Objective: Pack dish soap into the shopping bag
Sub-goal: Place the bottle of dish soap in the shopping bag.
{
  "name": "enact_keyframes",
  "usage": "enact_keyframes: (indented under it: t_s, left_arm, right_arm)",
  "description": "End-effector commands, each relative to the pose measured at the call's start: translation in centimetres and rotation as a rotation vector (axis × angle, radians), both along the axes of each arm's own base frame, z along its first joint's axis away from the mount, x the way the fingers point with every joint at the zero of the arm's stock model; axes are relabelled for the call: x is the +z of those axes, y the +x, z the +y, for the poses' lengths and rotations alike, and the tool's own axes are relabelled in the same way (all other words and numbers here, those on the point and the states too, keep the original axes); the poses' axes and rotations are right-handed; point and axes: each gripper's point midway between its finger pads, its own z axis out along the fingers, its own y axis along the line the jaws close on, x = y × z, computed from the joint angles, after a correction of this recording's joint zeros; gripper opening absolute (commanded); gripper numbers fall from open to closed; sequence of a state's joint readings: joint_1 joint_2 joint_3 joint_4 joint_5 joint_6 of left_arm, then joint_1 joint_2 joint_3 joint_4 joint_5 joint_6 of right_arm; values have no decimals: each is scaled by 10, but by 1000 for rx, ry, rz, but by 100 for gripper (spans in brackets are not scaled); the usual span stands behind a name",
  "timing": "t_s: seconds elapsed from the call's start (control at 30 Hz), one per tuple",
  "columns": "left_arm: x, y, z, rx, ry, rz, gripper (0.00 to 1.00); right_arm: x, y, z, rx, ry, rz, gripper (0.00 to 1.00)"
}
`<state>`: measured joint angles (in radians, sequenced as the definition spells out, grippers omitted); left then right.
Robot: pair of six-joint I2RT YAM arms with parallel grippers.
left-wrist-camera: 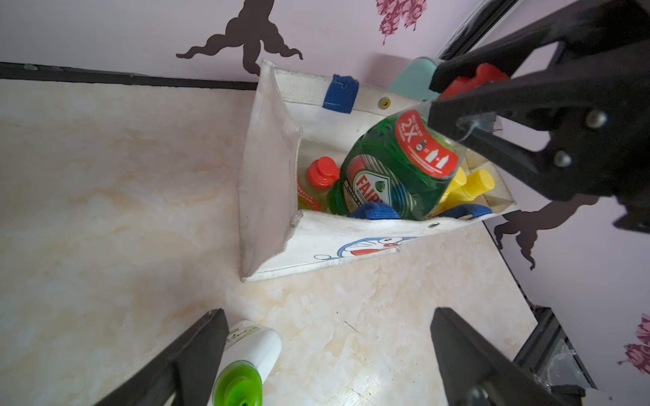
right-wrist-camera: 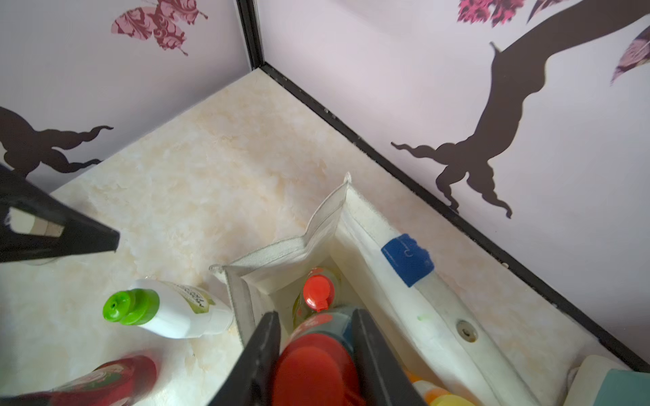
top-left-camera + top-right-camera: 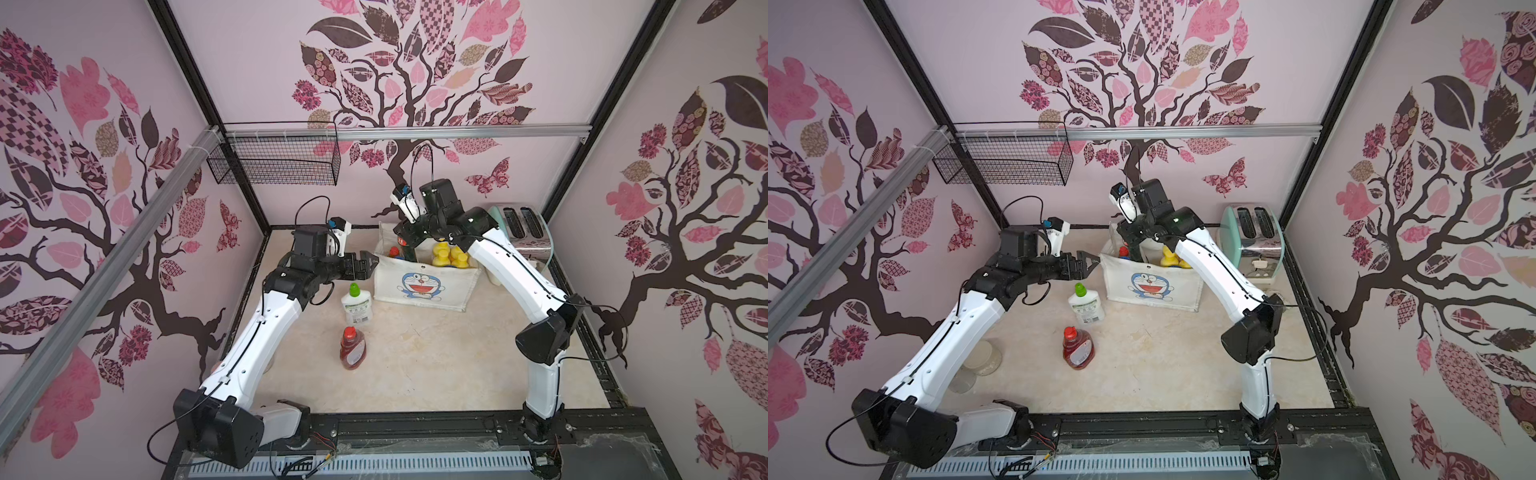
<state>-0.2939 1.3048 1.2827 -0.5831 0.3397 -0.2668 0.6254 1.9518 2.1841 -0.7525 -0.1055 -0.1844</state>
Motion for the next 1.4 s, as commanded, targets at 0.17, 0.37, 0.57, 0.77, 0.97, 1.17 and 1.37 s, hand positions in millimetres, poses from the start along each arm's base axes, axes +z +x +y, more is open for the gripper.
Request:
enact_keyframes:
  t_s: [0.17,0.37,0.57,0.77,0.97,1.17,1.37]
  left_arm:
    - [-15,30,-10,54,46,19,90]
    - [-27,35,-17,65,6,38,89]
    - [-34,32,-15,63,28,60,78]
    - [-41,26,-18,36,26,88,59]
    - [-48,21,-21,9,26,120,47]
    - [-47,18,-20,5,31,118,42]
    - [-44,17,-20,-2,32,110,41]
  right_arm:
    - [72,-27,-11,19,172,-189,0]
    - [43,-30,-11,17,181,-157,0]
    - [23,-30,-4,52,168,-123,0]
    - [0,-32,7,110,148,-78,0]
    - [-10,-22,16,121,158,-90,0]
    - [-13,8,15,26,125,-127,0]
    - [-15,32,13,-58,76,-126,0]
